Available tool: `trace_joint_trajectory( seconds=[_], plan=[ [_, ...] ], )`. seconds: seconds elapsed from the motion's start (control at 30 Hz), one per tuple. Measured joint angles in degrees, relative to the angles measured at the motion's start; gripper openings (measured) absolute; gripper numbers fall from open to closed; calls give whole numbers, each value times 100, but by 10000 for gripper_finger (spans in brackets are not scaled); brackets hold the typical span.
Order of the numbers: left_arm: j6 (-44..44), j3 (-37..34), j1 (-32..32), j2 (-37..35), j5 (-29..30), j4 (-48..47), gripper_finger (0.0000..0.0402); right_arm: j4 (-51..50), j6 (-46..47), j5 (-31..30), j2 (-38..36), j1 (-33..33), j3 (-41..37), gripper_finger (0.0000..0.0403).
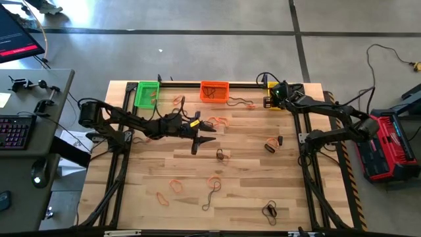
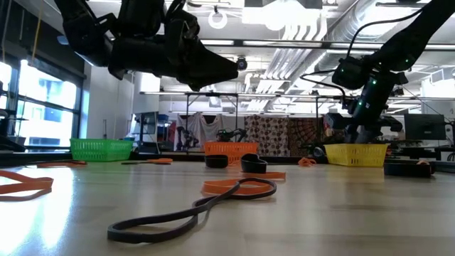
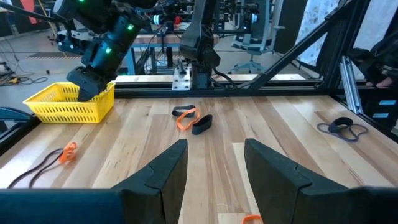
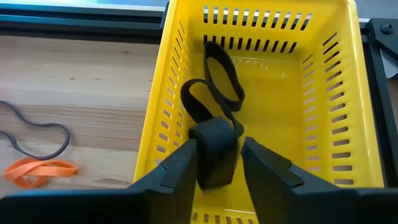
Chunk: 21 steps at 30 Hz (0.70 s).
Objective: Sort rubber bands into baskets
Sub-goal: Put the top left black rubber band into the yellow bin, then put the top right blue rubber band into the orange bin
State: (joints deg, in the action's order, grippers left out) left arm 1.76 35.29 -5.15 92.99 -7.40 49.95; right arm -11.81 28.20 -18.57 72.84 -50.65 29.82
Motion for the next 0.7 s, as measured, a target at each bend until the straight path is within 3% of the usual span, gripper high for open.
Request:
trace_joint_trajectory(
  seconds=[0.23, 0.5, 0.7],
  plan=[
    [0, 0, 0, 0, 0, 0, 152, -162, -14, 59, 0, 0, 123, 161],
    [-2, 0, 0, -45, 0, -124, 152, -741, -399, 85, -9, 61, 758, 161],
    [150, 0, -9, -334, 1, -574, 152, -351, -764, 415, -279, 440, 815, 147]
  ],
)
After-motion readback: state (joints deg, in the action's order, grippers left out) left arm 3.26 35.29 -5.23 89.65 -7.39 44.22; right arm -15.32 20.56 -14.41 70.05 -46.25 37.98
